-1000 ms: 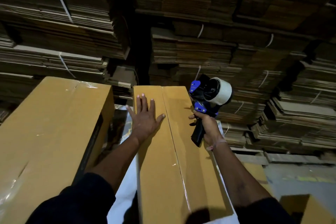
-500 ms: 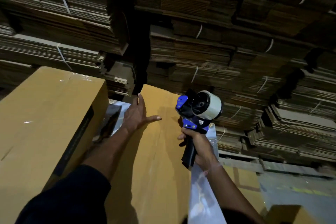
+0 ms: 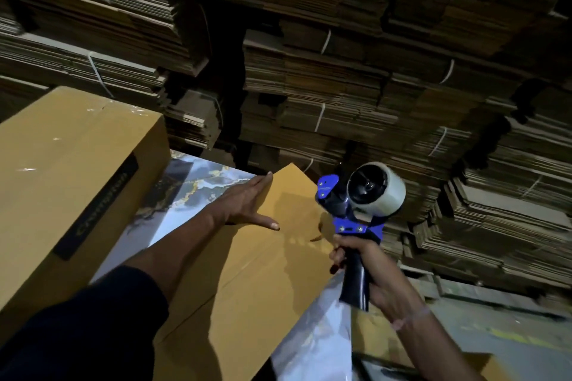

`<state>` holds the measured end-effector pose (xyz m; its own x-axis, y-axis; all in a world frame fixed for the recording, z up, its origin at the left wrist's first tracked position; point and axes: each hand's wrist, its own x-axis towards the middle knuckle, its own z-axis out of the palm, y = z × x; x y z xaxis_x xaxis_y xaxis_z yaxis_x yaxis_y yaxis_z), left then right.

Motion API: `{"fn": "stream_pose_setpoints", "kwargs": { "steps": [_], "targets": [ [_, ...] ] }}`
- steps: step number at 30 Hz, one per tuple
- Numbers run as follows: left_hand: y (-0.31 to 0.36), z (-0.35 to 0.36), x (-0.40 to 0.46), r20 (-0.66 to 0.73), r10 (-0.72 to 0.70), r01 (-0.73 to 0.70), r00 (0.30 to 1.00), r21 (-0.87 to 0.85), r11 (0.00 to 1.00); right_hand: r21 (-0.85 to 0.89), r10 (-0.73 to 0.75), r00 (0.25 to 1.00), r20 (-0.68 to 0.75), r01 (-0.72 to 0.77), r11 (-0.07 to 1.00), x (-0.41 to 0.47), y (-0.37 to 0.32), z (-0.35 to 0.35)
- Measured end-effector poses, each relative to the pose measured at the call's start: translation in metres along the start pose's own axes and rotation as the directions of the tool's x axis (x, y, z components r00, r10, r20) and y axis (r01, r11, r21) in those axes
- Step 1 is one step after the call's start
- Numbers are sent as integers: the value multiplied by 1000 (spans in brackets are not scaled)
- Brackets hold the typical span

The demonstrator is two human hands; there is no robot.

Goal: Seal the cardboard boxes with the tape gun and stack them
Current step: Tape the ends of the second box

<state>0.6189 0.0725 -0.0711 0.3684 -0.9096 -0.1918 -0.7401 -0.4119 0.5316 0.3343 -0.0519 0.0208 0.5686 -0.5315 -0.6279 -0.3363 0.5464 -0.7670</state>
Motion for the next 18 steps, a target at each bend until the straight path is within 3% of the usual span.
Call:
{"fn": "stream_pose_setpoints", "kwargs": {
  "steps": [9, 18],
  "targets": [
    [15, 14, -9, -88, -22, 18, 996, -39, 999, -83, -65, 998, 11, 66, 994, 61, -104, -16],
    [16, 14, 11, -51, -80, 69, 996, -186, 980, -179, -60, 997, 38, 66, 982, 155, -124, 1]
  ]
}}
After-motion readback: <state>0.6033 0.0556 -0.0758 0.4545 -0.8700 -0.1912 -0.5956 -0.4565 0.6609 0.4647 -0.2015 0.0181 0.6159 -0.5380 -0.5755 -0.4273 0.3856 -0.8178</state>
